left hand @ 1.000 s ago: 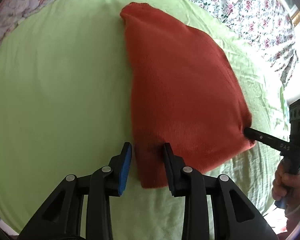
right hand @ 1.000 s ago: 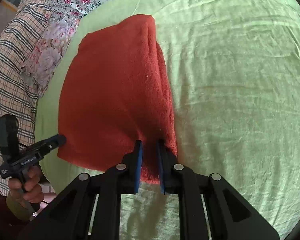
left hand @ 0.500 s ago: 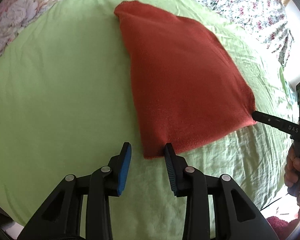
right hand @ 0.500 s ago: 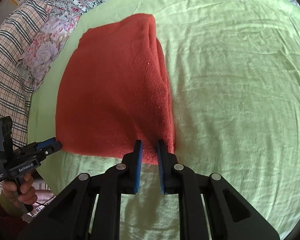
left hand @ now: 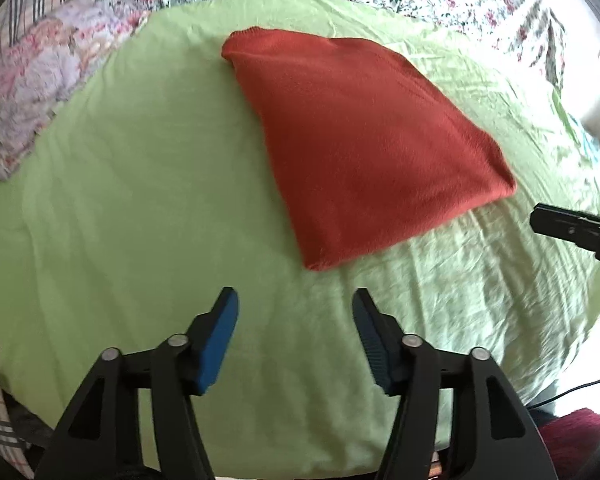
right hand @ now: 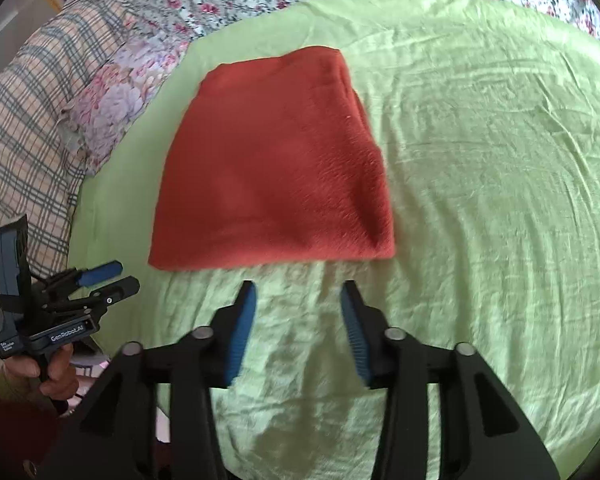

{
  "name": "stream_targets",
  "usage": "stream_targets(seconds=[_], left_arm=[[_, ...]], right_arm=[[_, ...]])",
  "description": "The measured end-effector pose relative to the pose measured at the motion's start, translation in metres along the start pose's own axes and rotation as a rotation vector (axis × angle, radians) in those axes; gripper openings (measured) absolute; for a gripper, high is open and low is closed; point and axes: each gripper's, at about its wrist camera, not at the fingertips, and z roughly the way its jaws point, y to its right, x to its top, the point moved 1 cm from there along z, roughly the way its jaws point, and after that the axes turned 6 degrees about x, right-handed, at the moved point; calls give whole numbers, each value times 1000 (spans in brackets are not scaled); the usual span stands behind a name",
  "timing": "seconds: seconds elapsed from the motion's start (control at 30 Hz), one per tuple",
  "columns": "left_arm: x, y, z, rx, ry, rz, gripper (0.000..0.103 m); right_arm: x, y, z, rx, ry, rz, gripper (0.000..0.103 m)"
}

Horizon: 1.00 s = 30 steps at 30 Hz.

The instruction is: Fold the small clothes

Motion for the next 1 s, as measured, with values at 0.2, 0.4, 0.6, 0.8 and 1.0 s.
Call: stream_targets(seconds=[0.2,0.4,0.6,0.8,1.0], left_arm=[[-17,-4,-7,46,6,-14,80],[-33,-15,-13,132,0,-27,82],[-36,-17,-24,159,19,-13,86],[-21,-7,-25,151,45,0,87],[0,4,-23,138,70,10,89]], right_arm=[[-13,-12,-2,-5,-9,-47,73],[-34,-19,-2,-17,-52,-90,85],[-45,-23,-3,-21,-68,-119,90],[-36,-27,-1,-25,-57,-133,94],[-16,-27,5,-35,-42,-147,96]])
